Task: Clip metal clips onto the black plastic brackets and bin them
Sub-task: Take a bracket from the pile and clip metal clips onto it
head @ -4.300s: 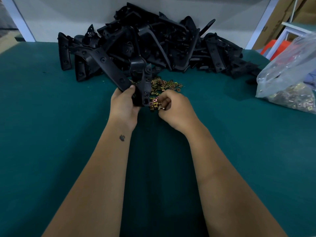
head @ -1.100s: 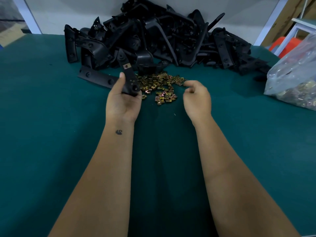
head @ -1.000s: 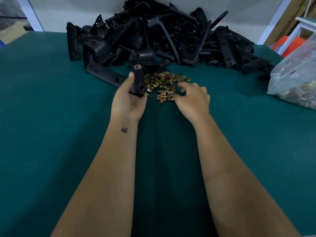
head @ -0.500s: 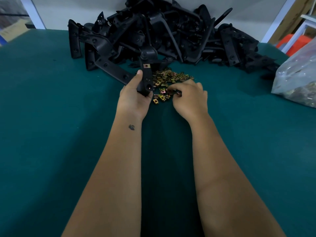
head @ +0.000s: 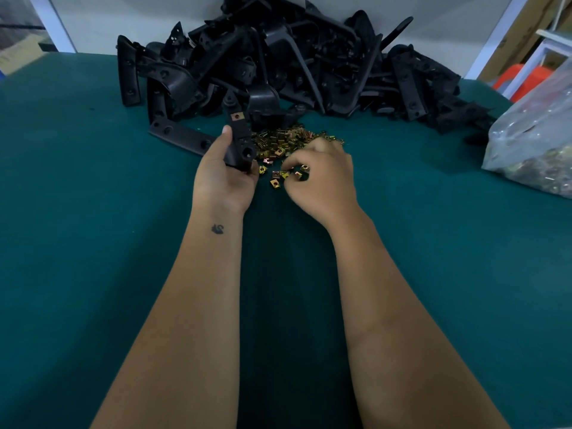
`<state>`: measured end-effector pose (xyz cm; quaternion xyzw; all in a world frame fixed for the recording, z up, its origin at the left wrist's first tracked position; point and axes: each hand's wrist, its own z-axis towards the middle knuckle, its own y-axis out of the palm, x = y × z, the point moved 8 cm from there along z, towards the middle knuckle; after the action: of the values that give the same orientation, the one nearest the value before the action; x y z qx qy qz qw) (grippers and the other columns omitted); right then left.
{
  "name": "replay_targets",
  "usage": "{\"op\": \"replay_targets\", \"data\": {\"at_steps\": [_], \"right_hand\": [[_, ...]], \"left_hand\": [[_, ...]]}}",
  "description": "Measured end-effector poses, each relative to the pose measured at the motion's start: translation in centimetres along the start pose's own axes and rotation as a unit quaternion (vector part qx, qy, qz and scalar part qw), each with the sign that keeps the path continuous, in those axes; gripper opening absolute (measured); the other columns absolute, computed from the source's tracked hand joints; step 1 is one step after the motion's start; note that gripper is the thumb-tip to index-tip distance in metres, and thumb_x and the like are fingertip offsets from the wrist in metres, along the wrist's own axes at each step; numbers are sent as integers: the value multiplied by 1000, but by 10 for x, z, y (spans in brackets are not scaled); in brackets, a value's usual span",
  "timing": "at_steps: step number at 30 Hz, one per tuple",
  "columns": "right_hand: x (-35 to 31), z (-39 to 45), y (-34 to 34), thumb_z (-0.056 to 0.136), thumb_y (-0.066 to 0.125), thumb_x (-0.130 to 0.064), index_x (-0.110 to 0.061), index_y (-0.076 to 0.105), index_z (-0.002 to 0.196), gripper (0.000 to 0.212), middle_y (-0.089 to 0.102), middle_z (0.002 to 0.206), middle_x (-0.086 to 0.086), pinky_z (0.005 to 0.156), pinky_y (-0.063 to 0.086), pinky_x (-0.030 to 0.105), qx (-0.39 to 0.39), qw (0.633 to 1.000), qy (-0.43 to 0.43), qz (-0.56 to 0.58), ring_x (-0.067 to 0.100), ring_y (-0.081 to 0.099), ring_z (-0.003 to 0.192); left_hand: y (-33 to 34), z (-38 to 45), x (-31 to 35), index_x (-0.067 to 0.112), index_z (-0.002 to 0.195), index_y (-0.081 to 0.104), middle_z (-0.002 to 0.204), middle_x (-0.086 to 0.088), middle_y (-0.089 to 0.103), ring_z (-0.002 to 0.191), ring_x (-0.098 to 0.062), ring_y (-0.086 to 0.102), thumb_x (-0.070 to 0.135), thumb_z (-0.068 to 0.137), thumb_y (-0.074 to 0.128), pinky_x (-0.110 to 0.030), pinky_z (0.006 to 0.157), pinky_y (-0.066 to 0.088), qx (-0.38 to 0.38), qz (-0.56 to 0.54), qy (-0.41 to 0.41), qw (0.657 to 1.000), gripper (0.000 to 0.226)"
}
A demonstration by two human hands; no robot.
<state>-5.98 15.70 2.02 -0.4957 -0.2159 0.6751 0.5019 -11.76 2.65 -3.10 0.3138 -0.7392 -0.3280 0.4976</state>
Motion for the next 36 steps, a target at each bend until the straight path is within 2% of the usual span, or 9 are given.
{"op": "replay_targets", "data": {"at_steps": [4,9,16,18,20,24,29,32,36], "right_hand": [[-17,-2,20,88,66,-29,-30,75,108,22,41,96,-10,87,20,27,-69,995,-62,-44,21,38,109],[-15,-1,22,92,63,-31,-25,71,116,26,53,110,-3,88,22,29,-68,994,-54,-58,23,38,114],[-2,1,17,86,72,-38,-25,70,97,17,52,104,-5,83,23,28,-48,998,-4,-40,21,41,112],[-1,1,14,86,72,-33,-22,69,92,13,56,100,-6,85,31,30,-33,999,7,-23,21,47,108],[3,2,7,85,74,-26,-19,70,86,8,64,90,-7,82,45,31,-2,995,48,93,16,58,93],[12,-1,-3,81,78,-16,-21,73,76,9,67,69,-13,65,48,15,46,938,131,318,-3,60,66],[18,-4,0,87,71,-7,-19,75,79,15,70,68,-5,61,49,18,44,838,204,504,5,61,62],[16,-4,4,89,68,-5,-15,75,81,14,72,73,2,62,49,22,27,791,218,570,9,62,63],[14,-4,8,91,66,-7,-13,73,81,13,72,71,3,61,47,21,11,769,232,595,10,61,62]], "left_hand": [[0,2,0,12,101,62,104,-7,65,80,-17,56,22,98,60,-23,59,45,-13,12,-3,1000,10],[-1,2,1,13,100,62,97,-4,66,76,-16,57,22,98,60,-23,60,45,-14,3,1,1000,9],[-1,1,0,15,96,61,92,-2,62,75,-15,52,21,97,61,-24,62,42,-5,1,2,1000,6],[-1,0,0,14,95,61,91,-2,63,75,-15,53,20,97,61,-24,61,44,-6,-2,3,1000,6],[0,-1,0,13,94,62,84,-2,68,73,-15,56,17,98,60,-24,59,48,-14,-18,4,1000,6],[8,-5,-3,10,95,62,73,-2,74,72,-13,65,12,98,59,-25,61,54,-42,-22,-4,999,5],[19,-11,-12,6,92,64,78,-5,75,68,-14,73,9,98,57,-26,62,57,-90,9,-22,996,9],[21,-12,-16,6,94,66,84,-7,76,74,-16,74,10,98,57,-26,64,57,-106,28,-31,993,10],[22,-10,-17,5,97,66,87,-8,76,76,-16,74,11,98,57,-26,67,57,-111,33,-36,993,10]]}}
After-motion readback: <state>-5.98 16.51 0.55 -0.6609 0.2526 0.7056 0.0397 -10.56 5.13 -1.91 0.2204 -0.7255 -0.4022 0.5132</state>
